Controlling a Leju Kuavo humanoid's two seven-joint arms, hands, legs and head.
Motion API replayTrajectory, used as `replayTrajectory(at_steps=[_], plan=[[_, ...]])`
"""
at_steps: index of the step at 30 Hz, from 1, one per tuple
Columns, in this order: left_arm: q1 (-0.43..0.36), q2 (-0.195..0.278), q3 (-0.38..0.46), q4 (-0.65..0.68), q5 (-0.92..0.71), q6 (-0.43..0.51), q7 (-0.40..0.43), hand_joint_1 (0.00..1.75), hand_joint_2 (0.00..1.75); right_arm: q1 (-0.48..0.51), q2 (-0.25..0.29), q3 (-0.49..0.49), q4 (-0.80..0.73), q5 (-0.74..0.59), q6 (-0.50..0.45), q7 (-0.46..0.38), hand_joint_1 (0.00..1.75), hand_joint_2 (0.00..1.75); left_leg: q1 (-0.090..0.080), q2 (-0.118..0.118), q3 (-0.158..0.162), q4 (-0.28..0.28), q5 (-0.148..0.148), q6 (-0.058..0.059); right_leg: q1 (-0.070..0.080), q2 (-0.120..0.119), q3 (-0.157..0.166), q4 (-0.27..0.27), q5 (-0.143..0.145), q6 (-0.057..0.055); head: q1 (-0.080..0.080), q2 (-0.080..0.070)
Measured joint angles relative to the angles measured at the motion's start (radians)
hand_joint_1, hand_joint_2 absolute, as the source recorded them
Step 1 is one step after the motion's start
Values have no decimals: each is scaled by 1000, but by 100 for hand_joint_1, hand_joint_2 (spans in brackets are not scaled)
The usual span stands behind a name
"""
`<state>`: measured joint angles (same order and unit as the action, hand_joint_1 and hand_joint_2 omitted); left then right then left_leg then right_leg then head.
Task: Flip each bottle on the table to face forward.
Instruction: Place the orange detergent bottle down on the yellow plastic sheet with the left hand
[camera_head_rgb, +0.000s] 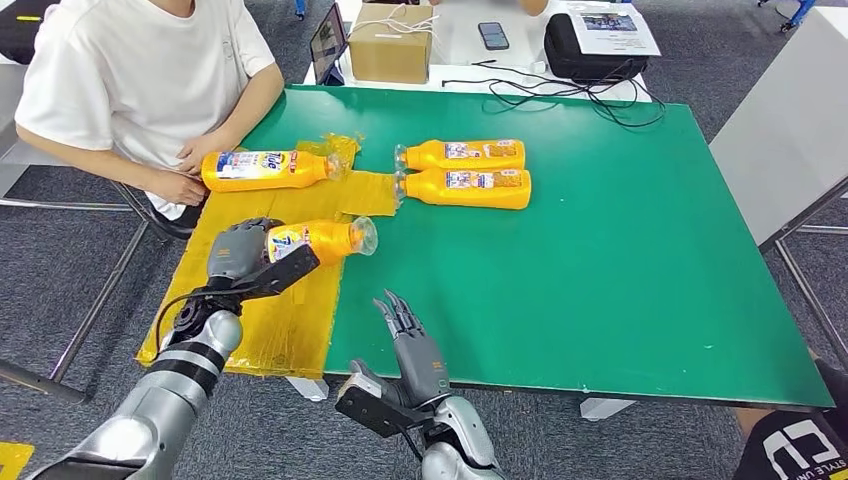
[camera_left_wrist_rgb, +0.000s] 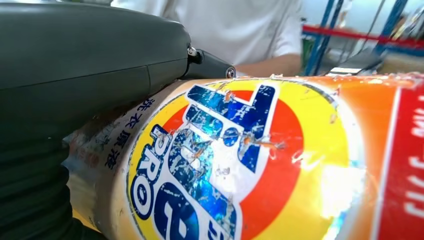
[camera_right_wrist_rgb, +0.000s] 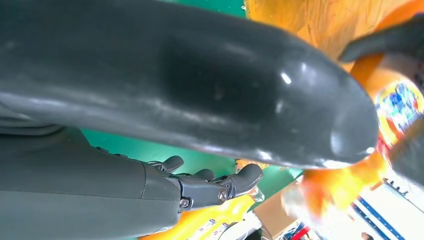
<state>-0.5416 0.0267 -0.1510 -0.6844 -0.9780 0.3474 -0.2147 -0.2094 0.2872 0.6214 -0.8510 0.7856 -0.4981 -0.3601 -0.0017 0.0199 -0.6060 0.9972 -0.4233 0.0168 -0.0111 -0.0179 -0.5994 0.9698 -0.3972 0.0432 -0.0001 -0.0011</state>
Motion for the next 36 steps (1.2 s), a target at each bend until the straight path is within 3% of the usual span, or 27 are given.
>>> replayTrajectory(at_steps=[12, 13, 16, 17, 22, 32, 36], plan=[[-123, 69, -45, 193, -149, -116, 135, 172, 175, 0, 0, 0, -7, -20, 11, -37, 0, 0, 0, 0, -1, 0, 0, 0, 0, 0, 0, 0, 0, 0, 0, 0], [-134, 76, -45, 206, -157, -126, 136, 154, 175, 0, 0, 0, -7, -23, 12, -40, 0, 0, 0, 0, -1, 0, 0, 0, 0, 0, 0, 0, 0, 0, 0, 0], [-154, 88, -43, 233, -152, -175, 96, 31, 175, -1, 1, 0, -6, -37, 10, -55, 0, 0, 0, -1, -1, 0, 0, 0, 0, 0, 0, 0, 0, 0, 0, 0], [-157, 91, -41, 240, -145, -198, 70, 6, 175, -1, 1, 0, -5, -44, 10, -62, 0, 0, 0, -1, -1, 0, 0, -1, 0, -1, 0, 0, 0, 0, 0, 0], [-163, 95, -40, 260, -133, -296, -23, 0, 175, -12, 5, 0, 7, -75, 9, -91, 0, 0, 0, -1, -1, 0, 0, -1, 0, -1, 0, 0, 0, 0, 0, 0], [-171, 104, -38, 273, -69, -389, -55, 0, 175, -21, 8, 0, 31, -101, 4, -112, 0, 0, 0, -3, 0, 0, 1, 0, 0, -1, 2, 0, 0, 0, 0, 0], [-178, 113, -23, 273, 6, -450, -116, 0, 175, -25, 9, 0, 42, -110, -1, -127, 0, 0, 0, -3, 1, 0, 1, 0, 0, -1, 2, 1, 0, 0, 0, 0]])
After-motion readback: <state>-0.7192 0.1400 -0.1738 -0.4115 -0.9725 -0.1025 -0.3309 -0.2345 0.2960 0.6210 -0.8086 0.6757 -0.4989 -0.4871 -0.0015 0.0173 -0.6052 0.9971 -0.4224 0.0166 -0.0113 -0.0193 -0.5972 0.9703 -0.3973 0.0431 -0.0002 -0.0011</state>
